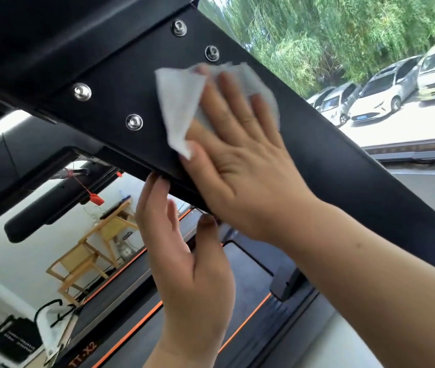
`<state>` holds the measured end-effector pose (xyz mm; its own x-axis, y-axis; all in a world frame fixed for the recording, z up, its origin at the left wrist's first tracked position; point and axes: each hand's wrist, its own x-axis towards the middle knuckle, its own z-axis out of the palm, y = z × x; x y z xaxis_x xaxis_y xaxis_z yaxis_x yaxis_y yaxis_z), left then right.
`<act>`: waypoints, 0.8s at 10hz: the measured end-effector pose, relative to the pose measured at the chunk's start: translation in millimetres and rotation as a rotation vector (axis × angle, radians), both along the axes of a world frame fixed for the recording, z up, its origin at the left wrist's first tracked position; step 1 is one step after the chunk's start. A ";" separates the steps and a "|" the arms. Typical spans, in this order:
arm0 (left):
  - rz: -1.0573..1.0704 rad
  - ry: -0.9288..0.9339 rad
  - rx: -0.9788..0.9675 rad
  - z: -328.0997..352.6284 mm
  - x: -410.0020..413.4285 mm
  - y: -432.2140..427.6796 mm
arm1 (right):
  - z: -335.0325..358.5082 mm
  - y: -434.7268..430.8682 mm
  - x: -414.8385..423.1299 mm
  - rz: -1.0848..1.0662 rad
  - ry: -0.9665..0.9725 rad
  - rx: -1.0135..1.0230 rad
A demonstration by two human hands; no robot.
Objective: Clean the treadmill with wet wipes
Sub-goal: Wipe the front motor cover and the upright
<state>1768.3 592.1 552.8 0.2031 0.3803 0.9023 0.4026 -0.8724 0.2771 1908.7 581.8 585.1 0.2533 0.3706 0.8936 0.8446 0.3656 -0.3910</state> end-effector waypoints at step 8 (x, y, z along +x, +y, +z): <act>-0.216 0.097 -0.596 -74.0 43.5 -10.0 | -132.2 7.3 37.5 0.048 0.129 -0.027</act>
